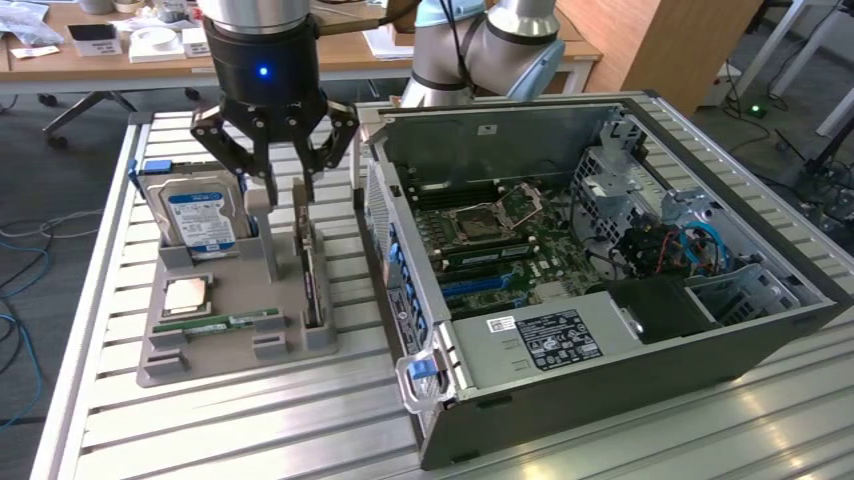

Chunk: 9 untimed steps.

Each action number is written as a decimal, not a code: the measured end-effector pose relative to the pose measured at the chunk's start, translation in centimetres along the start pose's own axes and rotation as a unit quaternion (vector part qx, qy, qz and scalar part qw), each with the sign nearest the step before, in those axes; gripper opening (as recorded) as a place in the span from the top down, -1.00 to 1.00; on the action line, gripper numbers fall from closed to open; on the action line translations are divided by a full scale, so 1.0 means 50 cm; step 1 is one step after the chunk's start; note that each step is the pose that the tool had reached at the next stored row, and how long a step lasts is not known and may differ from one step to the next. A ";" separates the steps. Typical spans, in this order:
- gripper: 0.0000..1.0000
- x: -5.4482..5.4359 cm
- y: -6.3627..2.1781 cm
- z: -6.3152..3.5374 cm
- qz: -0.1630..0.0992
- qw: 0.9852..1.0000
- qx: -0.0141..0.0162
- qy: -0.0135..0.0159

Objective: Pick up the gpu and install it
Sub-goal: 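Pick up the gpu and move the gpu toward the slot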

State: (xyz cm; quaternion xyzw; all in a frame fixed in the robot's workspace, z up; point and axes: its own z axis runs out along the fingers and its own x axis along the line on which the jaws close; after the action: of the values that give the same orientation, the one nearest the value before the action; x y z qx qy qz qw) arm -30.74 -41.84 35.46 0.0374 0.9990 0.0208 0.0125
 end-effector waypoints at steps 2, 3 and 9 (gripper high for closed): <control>0.18 0.000 0.000 0.003 0.000 1.000 0.000 0.000; 0.18 0.000 0.000 0.005 0.000 1.000 0.000 0.000; 0.18 0.001 -0.001 0.025 0.000 1.000 0.000 0.000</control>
State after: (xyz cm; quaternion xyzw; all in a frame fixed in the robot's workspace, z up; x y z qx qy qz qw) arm -30.74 -41.84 34.21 0.0374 0.9990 0.0208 0.0126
